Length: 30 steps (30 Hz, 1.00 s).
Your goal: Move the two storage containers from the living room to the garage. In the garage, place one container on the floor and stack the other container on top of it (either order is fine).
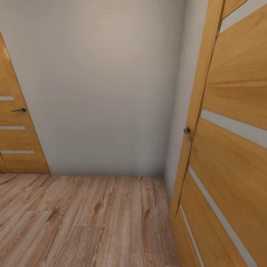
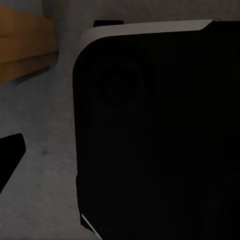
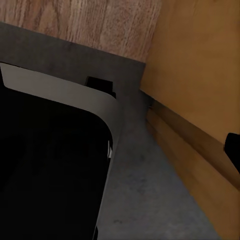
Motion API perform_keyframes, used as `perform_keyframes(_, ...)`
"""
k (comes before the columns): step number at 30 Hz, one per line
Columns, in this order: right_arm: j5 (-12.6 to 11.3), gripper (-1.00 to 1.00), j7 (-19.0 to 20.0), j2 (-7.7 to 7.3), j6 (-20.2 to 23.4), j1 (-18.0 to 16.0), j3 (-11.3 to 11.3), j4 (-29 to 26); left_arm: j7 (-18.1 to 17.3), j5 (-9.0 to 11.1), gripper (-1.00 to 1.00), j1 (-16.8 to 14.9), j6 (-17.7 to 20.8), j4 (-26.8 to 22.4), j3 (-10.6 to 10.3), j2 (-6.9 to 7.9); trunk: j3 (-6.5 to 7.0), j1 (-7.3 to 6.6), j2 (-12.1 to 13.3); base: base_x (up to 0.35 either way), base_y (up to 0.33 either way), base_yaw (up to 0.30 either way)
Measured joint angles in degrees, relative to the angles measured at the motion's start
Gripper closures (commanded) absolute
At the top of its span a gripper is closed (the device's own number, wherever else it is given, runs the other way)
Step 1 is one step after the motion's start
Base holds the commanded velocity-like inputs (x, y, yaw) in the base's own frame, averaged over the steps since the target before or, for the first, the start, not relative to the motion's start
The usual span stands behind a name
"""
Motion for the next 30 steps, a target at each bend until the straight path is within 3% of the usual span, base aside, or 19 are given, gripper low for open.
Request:
perform_keyframes(18, 0.0, -1.0, 0.0, 0.01, 0.0, 0.0, 0.0, 0.0, 0.0, 0.0, -1.0, 0.0, 0.0, 0.0, 0.0, -0.02, 0.0, -0.01, 0.0, 0.01, 0.02, 0.0)
perform_keyframes(30, 0.0, -1.0, 0.0, 0.0, 0.0, 0.0, 0.0, 0.0, 0.0, -0.1, -1.0, 0.0, 0.0, 0.0, 0.0, -0.02, 0.0, -0.03, 0.0, 0.28, 0.0, 0.0)
